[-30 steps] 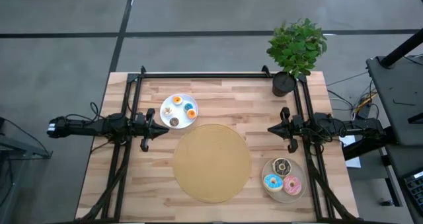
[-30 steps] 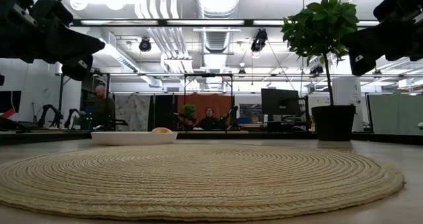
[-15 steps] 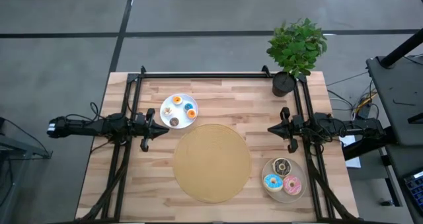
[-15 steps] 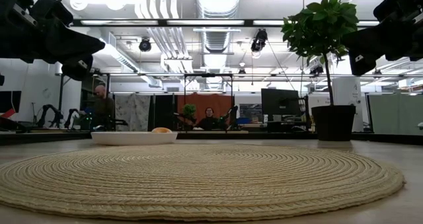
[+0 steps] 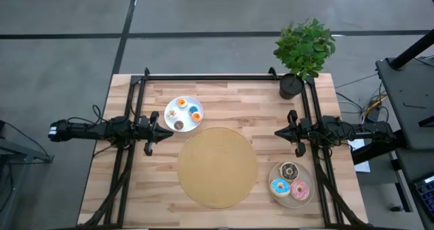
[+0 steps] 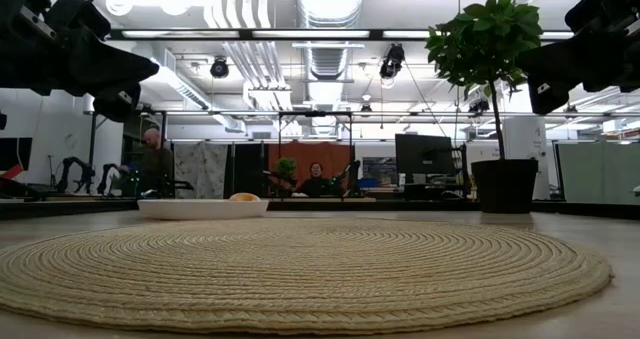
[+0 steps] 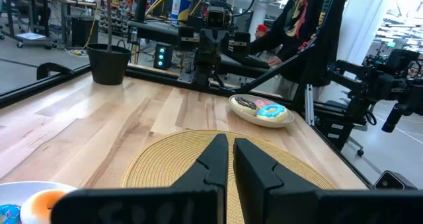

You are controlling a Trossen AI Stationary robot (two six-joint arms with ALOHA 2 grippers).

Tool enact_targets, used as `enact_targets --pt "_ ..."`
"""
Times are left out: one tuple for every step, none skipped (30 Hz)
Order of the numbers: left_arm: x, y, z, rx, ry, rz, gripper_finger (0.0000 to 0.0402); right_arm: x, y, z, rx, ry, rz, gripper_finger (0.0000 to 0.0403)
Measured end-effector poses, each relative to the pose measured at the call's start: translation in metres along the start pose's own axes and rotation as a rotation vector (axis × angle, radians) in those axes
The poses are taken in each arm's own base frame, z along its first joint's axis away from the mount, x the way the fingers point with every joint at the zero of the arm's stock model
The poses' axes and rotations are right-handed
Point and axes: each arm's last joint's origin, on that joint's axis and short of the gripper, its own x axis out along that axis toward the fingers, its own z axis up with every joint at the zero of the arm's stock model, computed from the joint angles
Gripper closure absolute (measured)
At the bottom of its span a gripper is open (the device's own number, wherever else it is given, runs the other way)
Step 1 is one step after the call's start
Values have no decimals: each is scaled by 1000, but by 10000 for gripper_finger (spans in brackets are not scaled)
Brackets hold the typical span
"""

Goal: Pick & Place donuts
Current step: Return to Home Position

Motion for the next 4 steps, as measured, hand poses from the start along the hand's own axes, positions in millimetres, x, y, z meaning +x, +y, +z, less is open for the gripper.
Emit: enact_targets --pt "0 0 0 0 0 0 402 0 0 0 0 0 0 394" --pt "0 0 0 0 0 0 402 0 0 0 0 0 0 394" --pt "0 0 0 0 0 0 402 0 0 0 0 0 0 394" --pt "0 0 0 0 0 0 402 0 0 0 0 0 0 394"
